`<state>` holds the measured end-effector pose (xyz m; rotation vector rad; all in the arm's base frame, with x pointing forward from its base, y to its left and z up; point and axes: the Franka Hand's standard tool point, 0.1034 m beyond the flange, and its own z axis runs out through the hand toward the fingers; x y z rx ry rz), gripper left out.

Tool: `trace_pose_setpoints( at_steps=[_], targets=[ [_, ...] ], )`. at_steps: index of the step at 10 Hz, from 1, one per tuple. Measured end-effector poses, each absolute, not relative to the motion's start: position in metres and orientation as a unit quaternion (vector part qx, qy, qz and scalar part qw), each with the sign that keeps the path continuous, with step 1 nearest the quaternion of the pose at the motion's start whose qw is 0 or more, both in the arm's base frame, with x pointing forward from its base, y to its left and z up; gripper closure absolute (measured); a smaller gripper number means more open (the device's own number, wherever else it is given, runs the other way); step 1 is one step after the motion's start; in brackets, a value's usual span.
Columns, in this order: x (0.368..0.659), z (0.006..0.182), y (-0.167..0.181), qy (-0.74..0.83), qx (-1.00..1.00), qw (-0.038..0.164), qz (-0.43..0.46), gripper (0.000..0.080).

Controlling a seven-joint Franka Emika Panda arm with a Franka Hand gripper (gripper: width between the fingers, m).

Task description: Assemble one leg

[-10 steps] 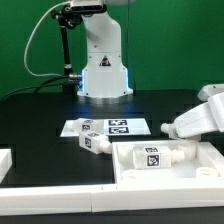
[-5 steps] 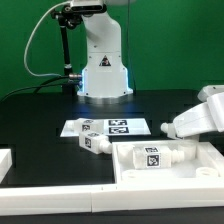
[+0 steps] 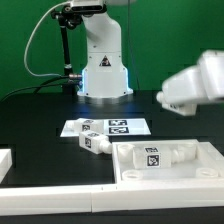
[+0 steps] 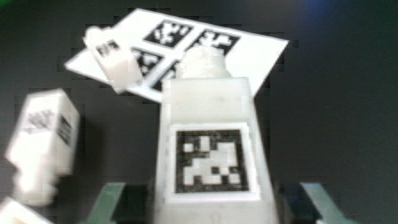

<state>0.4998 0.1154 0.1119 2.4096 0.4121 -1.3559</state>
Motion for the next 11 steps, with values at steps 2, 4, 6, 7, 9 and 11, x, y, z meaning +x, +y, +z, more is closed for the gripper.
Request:
trace_pose_setpoints(
  at_steps=[2,4,6,7,9,11],
  targets=[
    [0.540,0.118,0.100,0.158,0.895,0.159,-0.386,0.0514],
    [0.546,0.119,0.103,0.170,0.924,0.145,-0.312,0.0514],
    [0.548,0.121,0.105,0.178,0.943,0.126,-0.251,0.0514],
    [0.551,0.135,0.105,0.157,0.946,0.081,-0.272,0.0514],
    [0.603,0.156,0.103,0.120,0.971,0.016,-0.207,0.0514],
    [0.613,0.170,0.111,0.103,0.985,0.014,-0.136,0.0514]
  ],
)
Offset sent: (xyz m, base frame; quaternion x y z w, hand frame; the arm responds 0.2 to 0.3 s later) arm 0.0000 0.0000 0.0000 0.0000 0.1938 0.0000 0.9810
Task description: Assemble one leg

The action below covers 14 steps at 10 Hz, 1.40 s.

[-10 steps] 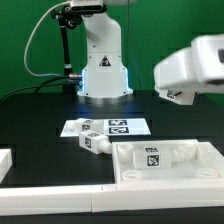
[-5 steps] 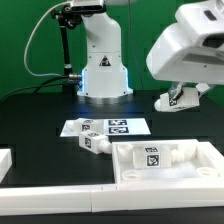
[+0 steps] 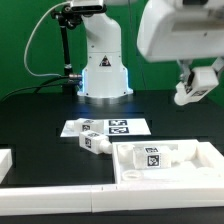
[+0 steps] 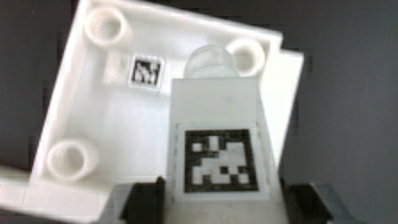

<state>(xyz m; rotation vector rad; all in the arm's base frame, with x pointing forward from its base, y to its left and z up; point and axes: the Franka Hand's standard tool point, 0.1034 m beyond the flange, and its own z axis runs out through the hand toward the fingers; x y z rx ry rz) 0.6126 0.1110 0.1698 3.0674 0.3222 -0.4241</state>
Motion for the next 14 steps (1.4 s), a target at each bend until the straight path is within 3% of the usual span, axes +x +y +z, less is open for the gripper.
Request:
trace_pose_setpoints(
  at_steps=[3,6,9,14],
  targets=[
    [0.626,0.170,0.110,0.103,0.994,0.006,-0.023,0.0514],
    [0.650,0.166,0.089,0.118,0.988,-0.016,0.096,0.0514],
    [0.658,0.163,0.094,0.090,0.971,-0.009,0.223,0.0514],
    [0.655,0.149,0.090,0.100,0.965,0.001,0.244,0.0514]
  ],
)
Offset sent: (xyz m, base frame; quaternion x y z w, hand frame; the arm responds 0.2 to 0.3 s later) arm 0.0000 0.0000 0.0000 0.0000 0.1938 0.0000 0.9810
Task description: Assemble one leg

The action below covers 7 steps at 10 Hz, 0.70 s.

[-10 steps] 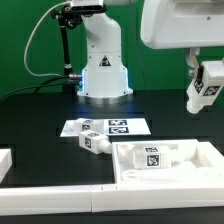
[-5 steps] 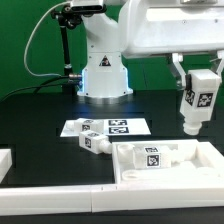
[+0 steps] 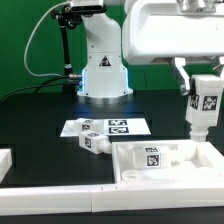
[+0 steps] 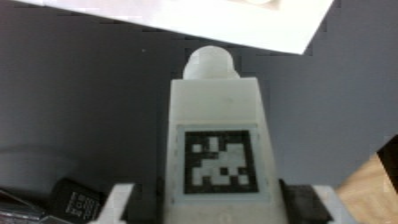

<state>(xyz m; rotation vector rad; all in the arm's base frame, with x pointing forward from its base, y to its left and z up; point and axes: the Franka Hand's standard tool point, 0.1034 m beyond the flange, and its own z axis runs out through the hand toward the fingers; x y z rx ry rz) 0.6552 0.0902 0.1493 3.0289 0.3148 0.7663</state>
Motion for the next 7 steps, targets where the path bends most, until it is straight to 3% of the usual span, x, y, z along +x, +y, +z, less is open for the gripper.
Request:
trace_pose_setpoints(
  at_steps=[7],
  targets=[
    [0.643,0.109,0.106,0.109,0.966,0.000,0.233,0.0514]
  ],
)
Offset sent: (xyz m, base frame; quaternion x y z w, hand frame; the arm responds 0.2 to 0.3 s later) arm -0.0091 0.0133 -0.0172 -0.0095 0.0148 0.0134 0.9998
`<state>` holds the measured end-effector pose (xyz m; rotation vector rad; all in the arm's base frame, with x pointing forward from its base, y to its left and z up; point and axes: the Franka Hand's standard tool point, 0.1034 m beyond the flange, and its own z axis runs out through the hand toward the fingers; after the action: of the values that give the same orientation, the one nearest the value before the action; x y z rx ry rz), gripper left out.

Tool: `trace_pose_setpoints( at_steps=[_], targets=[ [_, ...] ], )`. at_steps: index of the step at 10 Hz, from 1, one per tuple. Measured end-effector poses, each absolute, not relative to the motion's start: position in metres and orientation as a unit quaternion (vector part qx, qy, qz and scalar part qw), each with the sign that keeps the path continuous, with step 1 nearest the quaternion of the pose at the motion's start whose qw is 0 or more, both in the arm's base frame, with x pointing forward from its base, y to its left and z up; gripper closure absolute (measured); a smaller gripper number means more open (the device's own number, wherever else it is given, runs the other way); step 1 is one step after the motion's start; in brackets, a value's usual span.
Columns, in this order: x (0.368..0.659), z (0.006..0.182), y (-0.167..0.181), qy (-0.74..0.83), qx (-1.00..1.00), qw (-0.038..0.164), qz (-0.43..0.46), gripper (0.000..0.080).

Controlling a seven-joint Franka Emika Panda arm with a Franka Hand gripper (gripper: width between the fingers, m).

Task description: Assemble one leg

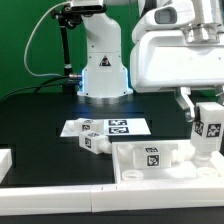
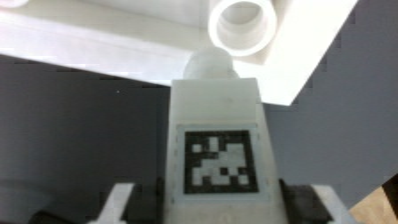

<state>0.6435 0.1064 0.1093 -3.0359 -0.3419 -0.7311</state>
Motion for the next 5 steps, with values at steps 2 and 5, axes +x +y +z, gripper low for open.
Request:
trace_pose_setpoints(
  at_steps=[2,5],
  targets=[
    [0.6408,0.0998,0.1078,-0.111,-0.968,-0.001,-0.227,0.0514],
    [0.6396,0.0962,0.1112,-0.113,-0.967,0.000,-0.226,0.0514]
  ],
)
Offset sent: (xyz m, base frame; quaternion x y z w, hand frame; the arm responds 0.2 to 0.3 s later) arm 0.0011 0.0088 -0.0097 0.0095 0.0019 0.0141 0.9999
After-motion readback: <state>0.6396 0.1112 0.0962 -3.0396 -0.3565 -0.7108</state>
